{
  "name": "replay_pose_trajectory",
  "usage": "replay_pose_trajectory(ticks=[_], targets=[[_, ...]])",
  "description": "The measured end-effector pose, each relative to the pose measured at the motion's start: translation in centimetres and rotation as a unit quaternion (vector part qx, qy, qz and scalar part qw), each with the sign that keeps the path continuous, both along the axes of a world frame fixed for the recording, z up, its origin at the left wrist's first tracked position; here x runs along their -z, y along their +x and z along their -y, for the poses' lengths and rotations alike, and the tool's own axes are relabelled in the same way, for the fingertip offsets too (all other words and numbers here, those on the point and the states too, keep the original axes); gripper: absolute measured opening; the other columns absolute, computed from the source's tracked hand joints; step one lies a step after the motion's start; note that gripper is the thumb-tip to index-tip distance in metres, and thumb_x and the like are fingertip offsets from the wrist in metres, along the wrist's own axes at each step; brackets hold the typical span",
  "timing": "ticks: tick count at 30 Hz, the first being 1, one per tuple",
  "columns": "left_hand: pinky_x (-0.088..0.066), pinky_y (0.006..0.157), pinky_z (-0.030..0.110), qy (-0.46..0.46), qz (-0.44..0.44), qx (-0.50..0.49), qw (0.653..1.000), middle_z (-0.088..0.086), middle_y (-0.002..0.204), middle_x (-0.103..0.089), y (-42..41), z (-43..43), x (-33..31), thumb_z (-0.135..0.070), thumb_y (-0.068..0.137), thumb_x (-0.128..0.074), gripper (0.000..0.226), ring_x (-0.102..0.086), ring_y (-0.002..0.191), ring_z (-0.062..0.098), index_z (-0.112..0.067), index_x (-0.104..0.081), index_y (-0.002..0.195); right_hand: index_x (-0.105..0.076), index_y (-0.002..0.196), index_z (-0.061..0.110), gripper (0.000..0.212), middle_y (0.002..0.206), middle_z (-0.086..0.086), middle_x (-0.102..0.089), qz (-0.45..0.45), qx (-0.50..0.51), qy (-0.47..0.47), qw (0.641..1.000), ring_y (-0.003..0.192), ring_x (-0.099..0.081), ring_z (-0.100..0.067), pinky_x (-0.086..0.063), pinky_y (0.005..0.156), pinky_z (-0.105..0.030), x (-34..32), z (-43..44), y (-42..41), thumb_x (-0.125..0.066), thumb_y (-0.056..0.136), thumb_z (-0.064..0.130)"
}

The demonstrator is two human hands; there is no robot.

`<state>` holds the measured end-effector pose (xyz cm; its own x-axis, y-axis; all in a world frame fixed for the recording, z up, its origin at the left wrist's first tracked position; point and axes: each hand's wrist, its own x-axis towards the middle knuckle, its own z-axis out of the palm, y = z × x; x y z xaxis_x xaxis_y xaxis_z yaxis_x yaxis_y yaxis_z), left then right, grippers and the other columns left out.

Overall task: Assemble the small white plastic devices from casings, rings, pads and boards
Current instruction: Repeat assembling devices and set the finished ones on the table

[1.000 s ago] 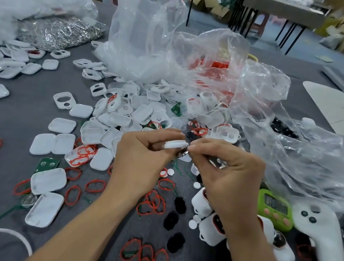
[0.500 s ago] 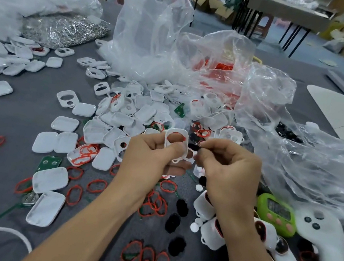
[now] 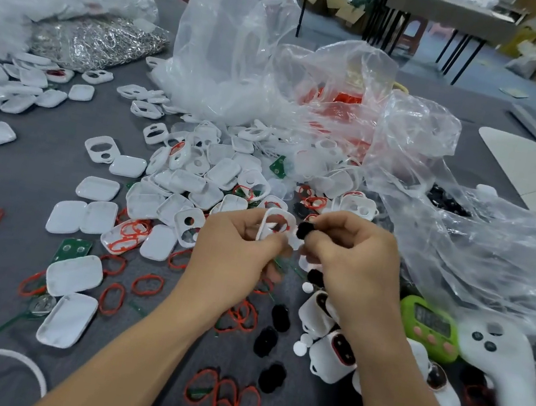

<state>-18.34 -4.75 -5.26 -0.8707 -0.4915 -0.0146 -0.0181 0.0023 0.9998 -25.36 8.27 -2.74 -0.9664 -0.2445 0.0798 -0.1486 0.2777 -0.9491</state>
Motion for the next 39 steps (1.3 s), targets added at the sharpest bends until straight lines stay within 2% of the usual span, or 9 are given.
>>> replay_pose_trajectory(ticks=[4, 6, 13, 18, 22, 25, 29, 35, 39], targets=[[-0.061, 0.060, 0.043, -0.014, 0.014, -0.023, 1.000, 0.004, 0.071, -0.076, -0.4, -0.6, 0.5, -0.016, 0.091, -0.067, 0.020, -0.075, 0.068, 0.027, -0.032, -0.078, 0.088, -0.078, 0.068, 0.022, 0.029, 0.061, 0.000, -0.068, 0.131, -0.009, -0.104, 0.986, 0.048, -0.054, -0.010, -0.045, 0.050, -0.020, -0.4, 0.6, 0.3, -0.076, 0.080, -0.004], [-0.063, 0.064, 0.041, -0.007, 0.000, -0.013, 1.000, 0.005, 0.074, -0.076, -0.5, -0.5, 0.5, -0.018, 0.094, -0.064, 0.018, -0.076, 0.072, 0.020, -0.028, -0.079, 0.089, -0.077, 0.067, 0.020, 0.027, 0.059, -0.005, -0.067, 0.160, -0.025, -0.129, 0.978, 0.043, -0.049, -0.010, -0.041, 0.045, -0.018, -0.4, 0.9, 0.7, -0.075, 0.079, -0.004], [-0.060, 0.075, 0.055, -0.019, -0.038, 0.080, 0.996, 0.025, 0.068, -0.047, -0.1, -0.8, -0.2, -0.011, 0.082, -0.055, 0.033, -0.052, 0.064, 0.025, -0.024, -0.073, 0.107, -0.078, 0.064, 0.023, 0.027, 0.056, -0.010, -0.065, 0.171, -0.033, -0.140, 0.975, 0.041, -0.054, -0.016, -0.042, 0.055, -0.031, -0.6, 1.1, 1.0, -0.076, 0.082, 0.003], [-0.040, 0.055, 0.033, -0.113, -0.034, 0.066, 0.991, 0.017, 0.065, -0.053, 0.2, -1.2, -0.2, -0.028, 0.090, -0.057, 0.037, -0.042, 0.056, 0.017, -0.050, -0.064, 0.118, -0.078, 0.062, 0.017, 0.031, 0.052, -0.006, -0.058, 0.215, -0.012, -0.170, 0.962, 0.039, -0.047, -0.012, -0.040, 0.042, -0.019, -0.7, 0.8, 0.5, -0.072, 0.085, -0.002], [-0.034, 0.049, 0.017, -0.143, -0.043, 0.056, 0.987, -0.012, 0.052, -0.048, 0.3, -1.4, 0.0, -0.021, 0.095, -0.057, 0.033, -0.039, 0.046, 0.004, -0.046, -0.064, 0.114, -0.079, 0.067, 0.018, 0.018, 0.054, 0.001, -0.065, 0.127, 0.018, -0.076, 0.989, 0.044, -0.053, -0.011, -0.043, 0.047, -0.022, -0.5, 0.7, 0.9, -0.077, 0.084, 0.010], [-0.044, 0.052, 0.024, -0.129, -0.035, 0.049, 0.990, -0.007, 0.052, -0.052, 0.2, -1.5, 0.1, -0.022, 0.096, -0.057, 0.031, -0.044, 0.046, 0.011, -0.045, -0.065, 0.113, -0.078, 0.069, 0.027, 0.014, 0.057, 0.006, -0.069, 0.025, 0.030, 0.037, 0.999, 0.051, -0.059, -0.009, -0.048, 0.056, -0.027, -0.5, 0.6, 1.3, -0.074, 0.082, 0.025], [-0.041, 0.047, 0.020, -0.110, -0.030, 0.010, 0.993, -0.007, 0.050, -0.054, 0.1, -1.8, 0.0, -0.025, 0.084, -0.052, 0.036, -0.042, 0.043, 0.006, -0.045, -0.072, 0.106, -0.069, 0.057, 0.021, 0.027, 0.050, 0.010, -0.062, -0.049, 0.031, 0.108, 0.992, 0.048, -0.054, -0.006, -0.039, 0.050, -0.013, -0.6, 0.7, 1.3, -0.072, 0.083, 0.026], [-0.060, 0.073, 0.062, -0.054, -0.044, -0.003, 0.998, 0.010, 0.077, -0.076, -0.3, -1.7, 0.2, -0.021, 0.085, -0.053, 0.039, -0.066, 0.076, 0.047, -0.047, -0.078, 0.099, -0.068, 0.058, 0.023, 0.024, 0.053, 0.013, -0.062, -0.118, 0.031, 0.150, 0.981, 0.052, -0.058, -0.008, -0.043, 0.052, -0.020, -0.6, 0.1, 0.9, -0.078, 0.078, 0.031], [-0.065, 0.070, 0.037, -0.022, -0.039, 0.011, 0.999, 0.004, 0.080, -0.076, -0.5, -1.3, 0.4, -0.018, 0.085, -0.052, 0.039, -0.072, 0.077, 0.020, -0.037, -0.080, 0.104, -0.075, 0.071, 0.027, 0.018, 0.066, 0.011, -0.070, -0.150, 0.001, 0.052, 0.987, 0.060, -0.065, -0.009, -0.049, 0.053, -0.017, -0.7, -0.5, 0.5, -0.086, 0.074, 0.014]])
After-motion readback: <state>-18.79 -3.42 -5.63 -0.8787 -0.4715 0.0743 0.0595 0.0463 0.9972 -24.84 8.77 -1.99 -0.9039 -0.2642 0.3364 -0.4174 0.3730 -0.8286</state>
